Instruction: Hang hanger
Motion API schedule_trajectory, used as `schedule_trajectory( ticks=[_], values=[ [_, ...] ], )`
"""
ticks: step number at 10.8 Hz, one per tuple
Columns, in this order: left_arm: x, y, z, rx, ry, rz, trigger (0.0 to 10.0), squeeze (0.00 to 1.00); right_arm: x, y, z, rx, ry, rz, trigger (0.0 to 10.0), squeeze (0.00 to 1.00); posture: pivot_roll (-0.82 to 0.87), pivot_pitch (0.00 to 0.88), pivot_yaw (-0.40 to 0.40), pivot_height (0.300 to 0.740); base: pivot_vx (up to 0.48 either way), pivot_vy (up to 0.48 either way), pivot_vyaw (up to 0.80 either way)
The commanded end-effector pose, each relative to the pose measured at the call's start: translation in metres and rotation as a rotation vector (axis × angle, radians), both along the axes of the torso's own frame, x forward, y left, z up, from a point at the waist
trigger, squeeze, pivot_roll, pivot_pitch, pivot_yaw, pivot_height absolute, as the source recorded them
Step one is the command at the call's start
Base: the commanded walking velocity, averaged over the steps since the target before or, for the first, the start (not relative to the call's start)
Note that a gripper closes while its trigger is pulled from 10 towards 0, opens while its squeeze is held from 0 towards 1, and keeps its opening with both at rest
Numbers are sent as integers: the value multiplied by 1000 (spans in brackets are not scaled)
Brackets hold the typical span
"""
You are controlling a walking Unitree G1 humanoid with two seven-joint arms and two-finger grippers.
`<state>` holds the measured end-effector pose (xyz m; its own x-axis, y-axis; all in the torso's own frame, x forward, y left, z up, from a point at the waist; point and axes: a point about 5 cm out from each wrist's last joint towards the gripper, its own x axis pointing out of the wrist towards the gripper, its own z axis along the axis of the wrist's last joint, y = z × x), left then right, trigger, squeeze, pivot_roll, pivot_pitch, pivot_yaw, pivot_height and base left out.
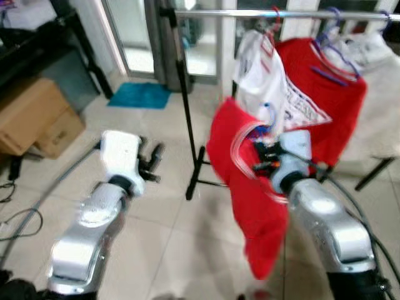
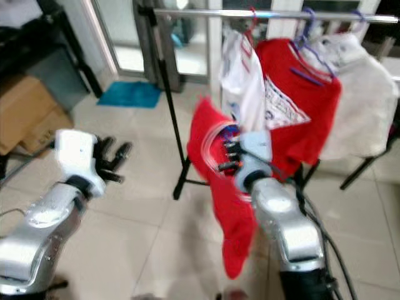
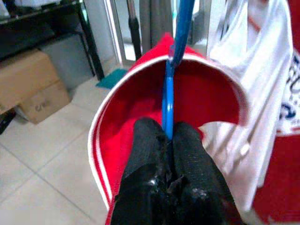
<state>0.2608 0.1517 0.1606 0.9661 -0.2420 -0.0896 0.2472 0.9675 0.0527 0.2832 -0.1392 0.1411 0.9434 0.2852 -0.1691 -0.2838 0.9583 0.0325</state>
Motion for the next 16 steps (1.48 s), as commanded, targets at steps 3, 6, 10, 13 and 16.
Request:
schedule_trajectory(
  ticks=[3, 6, 10, 13, 16],
  values=[
    [0, 10, 3, 19, -6, 41, 10000, 0, 0, 17, 15, 40, -55, 60, 10000, 0, -64, 74, 79, 740, 371, 0, 0],
    [-2, 9, 4, 33, -3, 26, 10000, 0, 0, 16, 17, 44, -73, 38, 10000, 0, -63, 82, 80, 740, 369, 0, 0],
    [-4, 9, 0, 33, 5, 28, 10000, 0, 1, 14, 18, -8, -88, 36, 10000, 0, -68, 63, 67, 740, 370, 0, 0],
    [-6, 10, 2, 54, -6, 33, 10000, 0, 4, 19, 21, -21, -91, 66, 10000, 0, -54, 49, 46, 740, 364, 0, 0],
    [-6, 11, 3, 58, -12, 39, 10000, 0, 8, 22, 23, -28, -88, 70, 10000, 0, -49, 35, 41, 740, 363, 0, 0]
  ],
)
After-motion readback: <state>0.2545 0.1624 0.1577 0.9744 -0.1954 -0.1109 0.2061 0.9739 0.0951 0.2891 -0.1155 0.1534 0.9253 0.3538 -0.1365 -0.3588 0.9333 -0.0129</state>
